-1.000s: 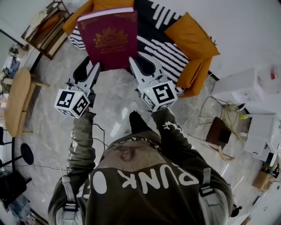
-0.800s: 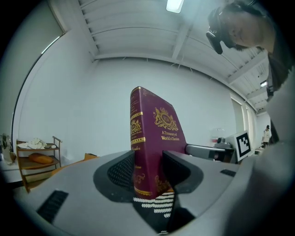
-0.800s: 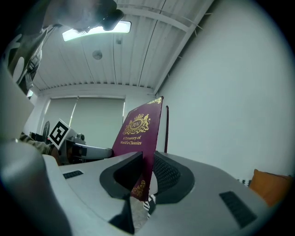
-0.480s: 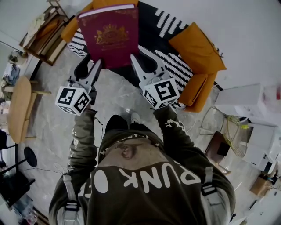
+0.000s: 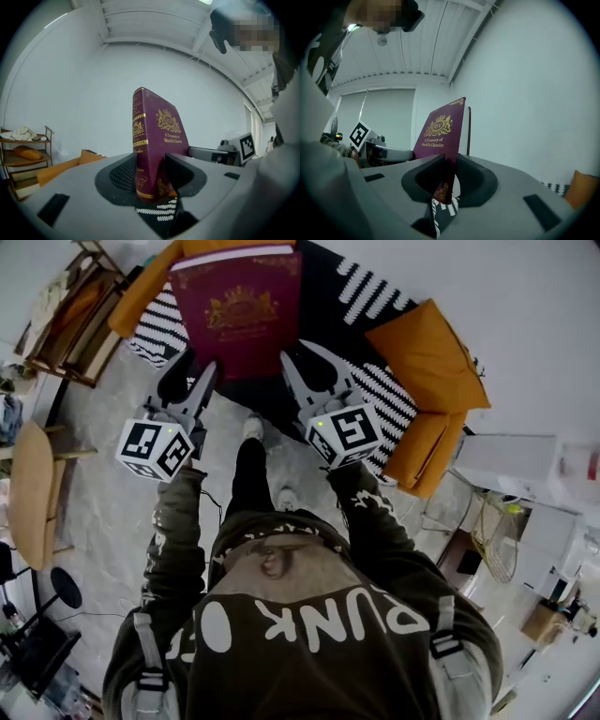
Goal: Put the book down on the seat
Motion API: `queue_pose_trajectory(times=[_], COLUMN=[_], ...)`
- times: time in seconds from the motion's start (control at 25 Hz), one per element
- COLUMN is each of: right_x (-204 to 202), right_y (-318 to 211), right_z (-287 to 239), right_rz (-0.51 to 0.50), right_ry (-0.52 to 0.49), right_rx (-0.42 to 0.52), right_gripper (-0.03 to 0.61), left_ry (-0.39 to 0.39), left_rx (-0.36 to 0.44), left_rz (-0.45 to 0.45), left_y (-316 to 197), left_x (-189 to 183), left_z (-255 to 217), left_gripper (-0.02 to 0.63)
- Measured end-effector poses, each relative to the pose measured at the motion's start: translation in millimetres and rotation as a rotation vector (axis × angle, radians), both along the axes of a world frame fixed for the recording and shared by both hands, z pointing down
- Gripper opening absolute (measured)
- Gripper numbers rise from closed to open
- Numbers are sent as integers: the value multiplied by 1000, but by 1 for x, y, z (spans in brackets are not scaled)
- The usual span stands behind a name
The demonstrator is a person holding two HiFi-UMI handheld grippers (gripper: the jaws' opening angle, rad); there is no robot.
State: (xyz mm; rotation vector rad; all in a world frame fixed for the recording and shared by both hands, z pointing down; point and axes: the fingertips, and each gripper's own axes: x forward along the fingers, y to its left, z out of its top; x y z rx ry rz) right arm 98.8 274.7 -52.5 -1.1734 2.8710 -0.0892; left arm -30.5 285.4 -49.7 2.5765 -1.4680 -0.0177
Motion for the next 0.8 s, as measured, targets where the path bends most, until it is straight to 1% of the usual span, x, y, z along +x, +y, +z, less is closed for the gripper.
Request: queue_pose_trajectory(times=[0.2, 0.36, 0.48, 0.6, 0.8], right_x=[-40, -62, -70, -74, -78], right_y=[-89, -150, -188, -224, -267], right_z=[42, 81, 119, 162, 245], right_rz=[28, 45, 51, 62, 87], right_ry=[39, 68, 90, 103, 121], right_rx=[-74, -135, -173, -222, -321], right_gripper=[84, 84, 84, 86, 86], left_ry=[33, 44, 43, 47, 48], left_rx=[-81, -136, -173, -231, -325], left_rz=[21, 41, 56, 70, 79], left_y=[-93, -156, -196, -232, -275], left_x=[-39, -61, -69, -72, -76], left_z=[49, 86, 123, 168, 252], left_gripper=[176, 176, 176, 176, 176])
